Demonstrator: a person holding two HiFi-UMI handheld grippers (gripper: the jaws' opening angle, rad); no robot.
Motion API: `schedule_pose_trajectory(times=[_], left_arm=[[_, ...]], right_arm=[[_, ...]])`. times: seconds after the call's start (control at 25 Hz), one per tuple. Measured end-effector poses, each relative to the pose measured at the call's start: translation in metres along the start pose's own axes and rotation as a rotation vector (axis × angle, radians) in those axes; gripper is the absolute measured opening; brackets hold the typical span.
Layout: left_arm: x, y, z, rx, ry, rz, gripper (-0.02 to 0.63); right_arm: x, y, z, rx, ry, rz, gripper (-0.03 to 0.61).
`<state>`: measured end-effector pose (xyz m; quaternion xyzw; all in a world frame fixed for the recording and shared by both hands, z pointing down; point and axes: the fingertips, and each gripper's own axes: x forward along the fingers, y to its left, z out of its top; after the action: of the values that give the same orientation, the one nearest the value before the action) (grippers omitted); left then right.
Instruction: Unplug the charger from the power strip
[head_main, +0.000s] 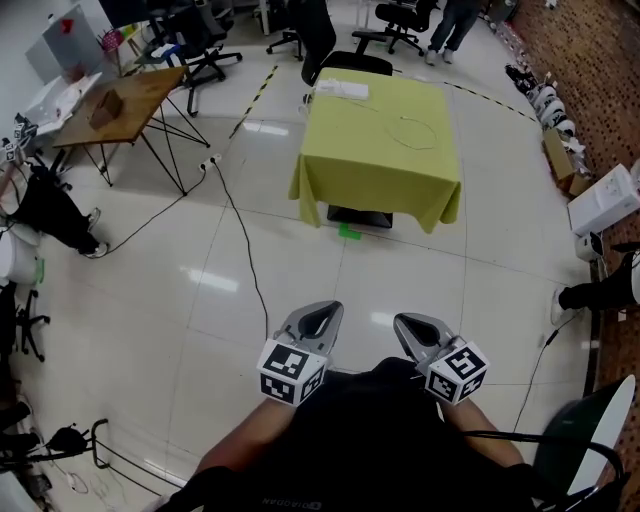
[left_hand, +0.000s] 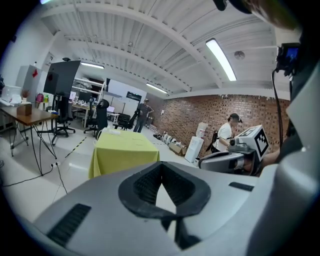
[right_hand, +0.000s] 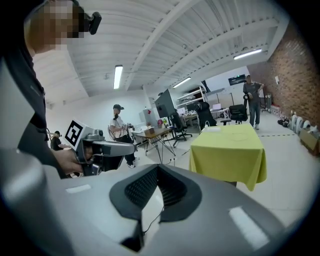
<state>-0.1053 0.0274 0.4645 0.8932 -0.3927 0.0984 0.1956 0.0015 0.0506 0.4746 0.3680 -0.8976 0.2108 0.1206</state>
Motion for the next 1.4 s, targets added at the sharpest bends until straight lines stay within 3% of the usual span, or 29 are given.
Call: schedule_pose_trajectory(times=[0.44,1.04,1.4], left_arm=[[-0.004,0.090,0.017,-0.064,-0.007,0.098,0.006],[0.118,0.212,0.118,0.021,0.020,0.194,0.006],[0.182,0.266,0.151,0.027,0.070,0.209,0.006]], right_arm=[[0.099,0.004,0.037,-0.011,0.027,0.108,0.003],[0.244,-0.120,0.157,-0.020,-0.049,0.229,0.003],[0.295,-0.183,0.183,0.017,-0.046,0.228,0.003]])
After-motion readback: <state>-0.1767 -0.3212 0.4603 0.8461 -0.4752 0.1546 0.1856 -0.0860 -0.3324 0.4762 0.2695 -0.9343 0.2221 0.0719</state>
